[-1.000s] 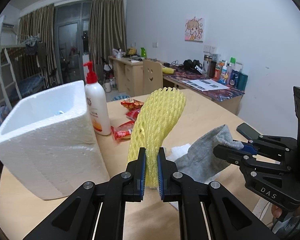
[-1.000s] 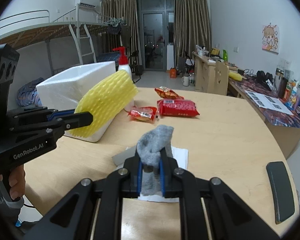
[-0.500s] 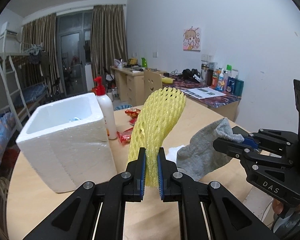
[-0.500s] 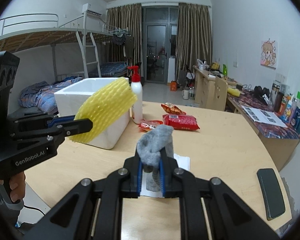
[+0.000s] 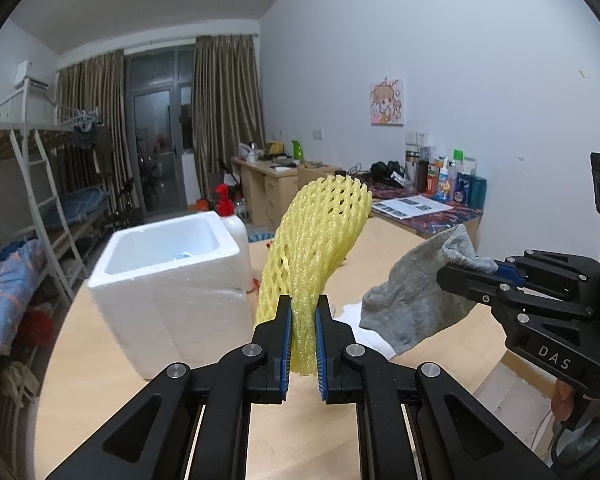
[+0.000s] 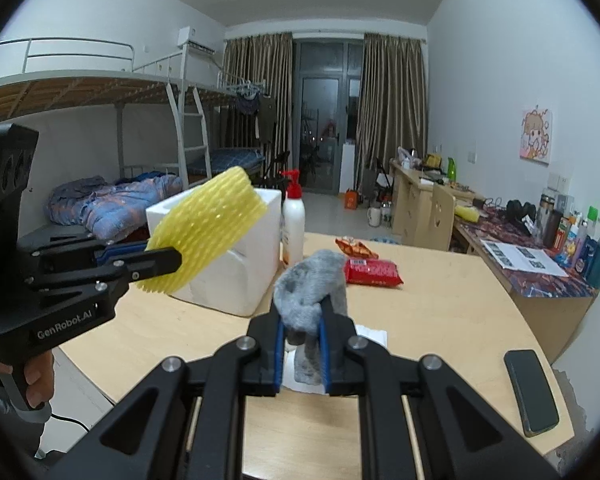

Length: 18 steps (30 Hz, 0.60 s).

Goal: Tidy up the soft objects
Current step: 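Carry the yellow net and grey sock with both tools over the white foam box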

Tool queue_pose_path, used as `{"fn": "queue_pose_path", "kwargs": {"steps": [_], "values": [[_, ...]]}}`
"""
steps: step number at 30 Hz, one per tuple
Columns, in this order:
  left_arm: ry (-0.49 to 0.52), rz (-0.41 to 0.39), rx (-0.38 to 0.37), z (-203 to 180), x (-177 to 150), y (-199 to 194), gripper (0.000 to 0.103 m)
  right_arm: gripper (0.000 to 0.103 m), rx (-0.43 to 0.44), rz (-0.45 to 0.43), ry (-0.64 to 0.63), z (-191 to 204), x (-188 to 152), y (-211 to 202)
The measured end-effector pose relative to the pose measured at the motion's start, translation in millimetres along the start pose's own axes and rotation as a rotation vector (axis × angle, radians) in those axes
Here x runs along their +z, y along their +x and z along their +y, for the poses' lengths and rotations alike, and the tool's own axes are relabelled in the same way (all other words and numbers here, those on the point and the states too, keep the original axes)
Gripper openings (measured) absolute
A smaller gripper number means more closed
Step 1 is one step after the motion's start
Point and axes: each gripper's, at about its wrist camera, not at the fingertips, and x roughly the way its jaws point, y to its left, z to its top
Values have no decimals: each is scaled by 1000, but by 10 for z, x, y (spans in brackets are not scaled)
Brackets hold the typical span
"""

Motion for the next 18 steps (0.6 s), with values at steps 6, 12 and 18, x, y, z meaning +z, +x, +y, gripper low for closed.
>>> {"fn": "queue_pose_path", "kwargs": {"steps": [6,12,18], "values": [[2,-46,24,17,-7,-274,11,18,11,-33,-15,85,27,-114],[-4,-82,49,86,-72,-579,11,18,18,-64,-23,129,47,-220],[-2,-101,86,134,-123,-789,11,18,52,-79,-34,212,48,-215]]}}
